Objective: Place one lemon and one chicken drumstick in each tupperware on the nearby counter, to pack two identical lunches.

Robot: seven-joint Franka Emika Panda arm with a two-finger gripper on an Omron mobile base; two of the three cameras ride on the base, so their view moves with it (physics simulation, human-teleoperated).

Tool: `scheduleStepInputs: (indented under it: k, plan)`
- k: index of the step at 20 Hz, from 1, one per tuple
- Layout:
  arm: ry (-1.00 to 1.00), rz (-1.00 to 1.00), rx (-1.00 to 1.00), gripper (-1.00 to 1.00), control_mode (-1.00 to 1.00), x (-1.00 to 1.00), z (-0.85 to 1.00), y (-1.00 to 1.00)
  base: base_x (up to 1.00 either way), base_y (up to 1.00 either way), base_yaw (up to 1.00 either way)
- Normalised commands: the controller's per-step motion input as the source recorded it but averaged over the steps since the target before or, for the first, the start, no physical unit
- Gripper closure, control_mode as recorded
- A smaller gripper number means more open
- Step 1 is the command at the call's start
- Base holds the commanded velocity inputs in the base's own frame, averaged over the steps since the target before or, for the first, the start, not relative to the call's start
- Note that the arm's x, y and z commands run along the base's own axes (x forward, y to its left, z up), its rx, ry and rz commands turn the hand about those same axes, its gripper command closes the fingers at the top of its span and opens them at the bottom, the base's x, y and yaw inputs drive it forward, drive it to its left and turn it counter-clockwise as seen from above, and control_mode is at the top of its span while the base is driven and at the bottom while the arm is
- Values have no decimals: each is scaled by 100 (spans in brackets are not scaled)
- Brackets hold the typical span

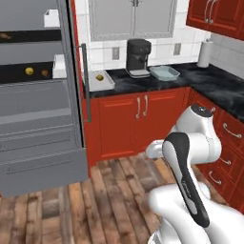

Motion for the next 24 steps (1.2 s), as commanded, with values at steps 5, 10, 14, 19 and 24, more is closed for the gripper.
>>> scheduleStepInputs:
  k: [5, 10, 14, 19, 24]
  plan:
    - [0, 0, 0, -100, 100, 0, 0, 0, -28, 100, 0]
    - [0, 0, 0, -100, 100, 0, 0, 0, 32, 100, 0]
    - [0, 0, 0, -100, 100, 0, 0, 0, 99, 95, -1]
    - [0, 0, 0, -100, 100, 0, 0, 0, 100, 69, -5]
    - [0, 0, 0, -100, 100, 0, 0, 0, 99, -12, -9]
